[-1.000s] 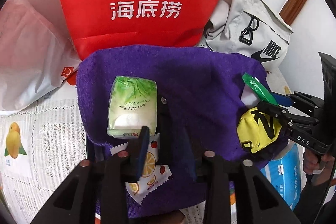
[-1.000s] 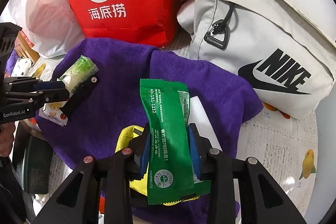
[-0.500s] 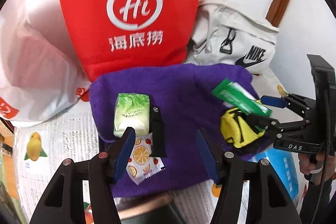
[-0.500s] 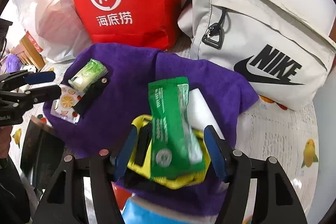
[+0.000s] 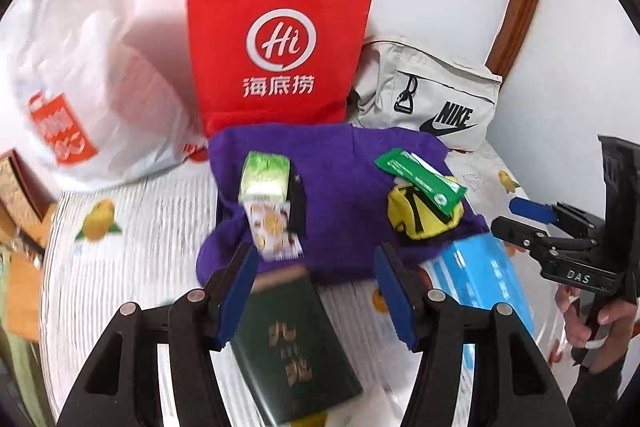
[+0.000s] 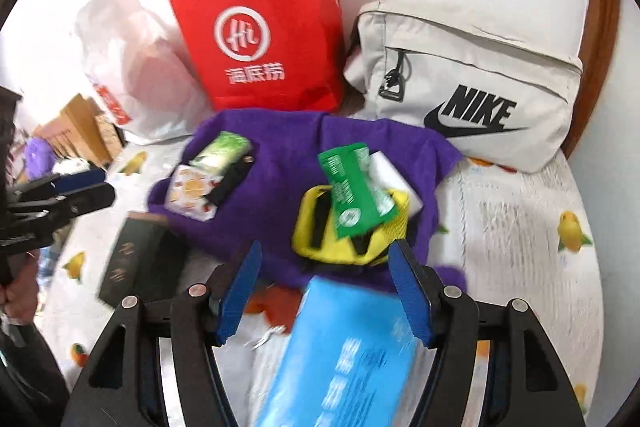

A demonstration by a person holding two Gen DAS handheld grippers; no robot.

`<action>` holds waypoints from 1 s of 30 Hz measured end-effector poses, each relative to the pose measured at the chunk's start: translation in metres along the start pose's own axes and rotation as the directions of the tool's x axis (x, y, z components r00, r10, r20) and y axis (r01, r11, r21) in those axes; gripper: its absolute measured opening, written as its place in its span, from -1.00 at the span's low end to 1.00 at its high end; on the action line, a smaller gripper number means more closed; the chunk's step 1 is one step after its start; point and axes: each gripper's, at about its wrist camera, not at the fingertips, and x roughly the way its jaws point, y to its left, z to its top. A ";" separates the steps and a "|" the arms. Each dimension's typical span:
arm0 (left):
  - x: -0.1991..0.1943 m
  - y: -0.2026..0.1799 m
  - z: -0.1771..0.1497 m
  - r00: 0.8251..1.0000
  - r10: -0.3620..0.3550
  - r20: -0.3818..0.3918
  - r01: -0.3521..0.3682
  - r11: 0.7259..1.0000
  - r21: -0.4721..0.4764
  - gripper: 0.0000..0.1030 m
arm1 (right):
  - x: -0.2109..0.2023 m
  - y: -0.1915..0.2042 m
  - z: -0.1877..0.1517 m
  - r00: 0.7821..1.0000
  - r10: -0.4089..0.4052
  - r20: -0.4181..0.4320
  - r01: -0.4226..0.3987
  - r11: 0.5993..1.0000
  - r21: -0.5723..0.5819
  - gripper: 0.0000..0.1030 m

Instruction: Organize soft objects

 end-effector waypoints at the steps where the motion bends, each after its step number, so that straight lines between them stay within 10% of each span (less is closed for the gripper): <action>1: -0.004 0.000 -0.006 1.000 -0.003 -0.003 0.003 1.000 -0.005 0.13 | -0.007 0.003 -0.006 1.000 0.005 0.009 -0.005 1.000 0.007 0.27; 30: -0.037 0.006 -0.186 0.994 -0.037 -0.100 0.024 0.990 -0.136 0.16 | -0.006 0.113 -0.165 0.996 0.085 -0.033 -0.090 0.978 -0.186 0.34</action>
